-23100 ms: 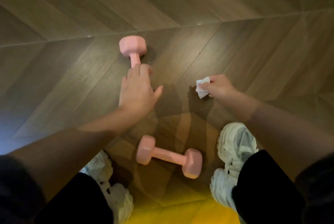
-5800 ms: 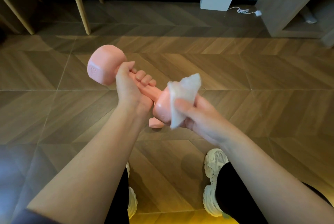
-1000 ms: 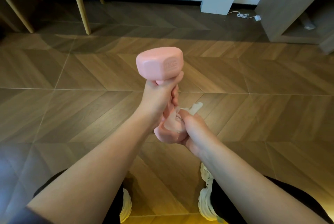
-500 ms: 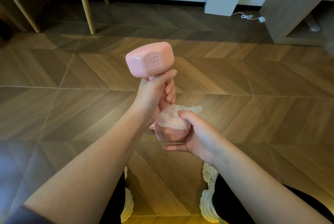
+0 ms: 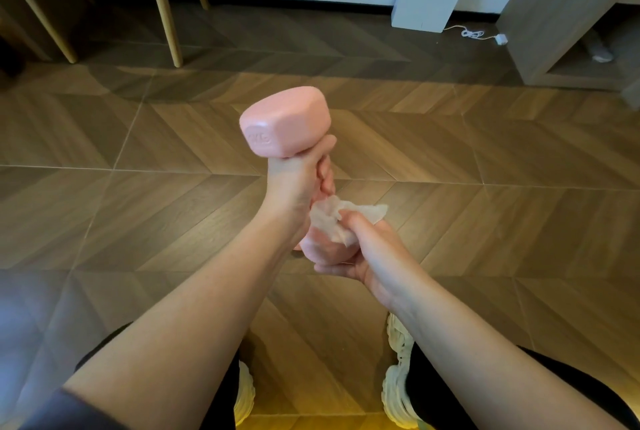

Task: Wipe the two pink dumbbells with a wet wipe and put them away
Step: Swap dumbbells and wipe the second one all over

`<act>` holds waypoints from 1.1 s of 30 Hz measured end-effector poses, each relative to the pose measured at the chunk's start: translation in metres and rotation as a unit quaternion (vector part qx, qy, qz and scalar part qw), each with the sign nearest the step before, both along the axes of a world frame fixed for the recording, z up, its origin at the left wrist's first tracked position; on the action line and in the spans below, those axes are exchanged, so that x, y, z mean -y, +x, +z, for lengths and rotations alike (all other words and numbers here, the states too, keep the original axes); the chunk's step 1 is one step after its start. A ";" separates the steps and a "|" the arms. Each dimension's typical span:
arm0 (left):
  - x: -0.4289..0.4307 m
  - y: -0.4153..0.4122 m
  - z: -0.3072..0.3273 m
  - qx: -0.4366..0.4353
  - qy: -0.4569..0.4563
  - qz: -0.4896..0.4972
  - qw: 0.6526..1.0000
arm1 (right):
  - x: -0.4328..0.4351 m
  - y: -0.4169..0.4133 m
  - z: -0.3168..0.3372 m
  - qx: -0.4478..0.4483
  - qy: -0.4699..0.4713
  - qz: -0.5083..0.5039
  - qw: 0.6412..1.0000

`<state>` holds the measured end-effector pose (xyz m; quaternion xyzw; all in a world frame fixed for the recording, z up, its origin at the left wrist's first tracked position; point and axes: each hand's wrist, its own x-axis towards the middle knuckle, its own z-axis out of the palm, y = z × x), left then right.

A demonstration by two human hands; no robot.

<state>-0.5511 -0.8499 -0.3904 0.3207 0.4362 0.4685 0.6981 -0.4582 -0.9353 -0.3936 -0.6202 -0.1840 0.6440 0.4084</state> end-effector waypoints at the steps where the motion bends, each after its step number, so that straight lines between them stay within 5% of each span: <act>1: 0.000 -0.001 0.003 -0.001 0.016 -0.016 1.000 | -0.001 -0.001 0.001 -0.010 -0.012 -0.002 1.000; 5: -0.001 -0.005 0.009 0.019 0.026 -0.053 0.998 | -0.002 0.002 0.001 -0.009 -0.007 0.031 0.999; 9: -0.001 -0.007 0.007 0.055 0.002 -0.049 0.997 | 0.002 0.008 0.003 0.251 0.094 0.001 0.963; 15: -0.004 -0.005 0.012 0.037 0.006 -0.031 0.999 | 0.012 0.012 -0.003 0.530 0.355 0.078 0.766; 22: -0.003 -0.014 0.012 -0.023 0.005 -0.054 0.998 | 0.022 0.019 -0.008 0.655 0.292 0.331 0.613; 25: 0.003 -0.005 0.011 -0.028 -0.006 -0.088 0.996 | 0.018 0.021 -0.018 0.658 0.297 0.342 0.601; 30: -0.007 -0.008 0.016 0.023 -0.053 -0.088 0.994 | 0.024 0.023 -0.019 0.627 0.401 0.212 0.633; 33: -0.006 -0.013 0.014 0.036 -0.037 -0.124 0.991 | 0.020 0.023 -0.023 0.597 0.397 0.256 0.648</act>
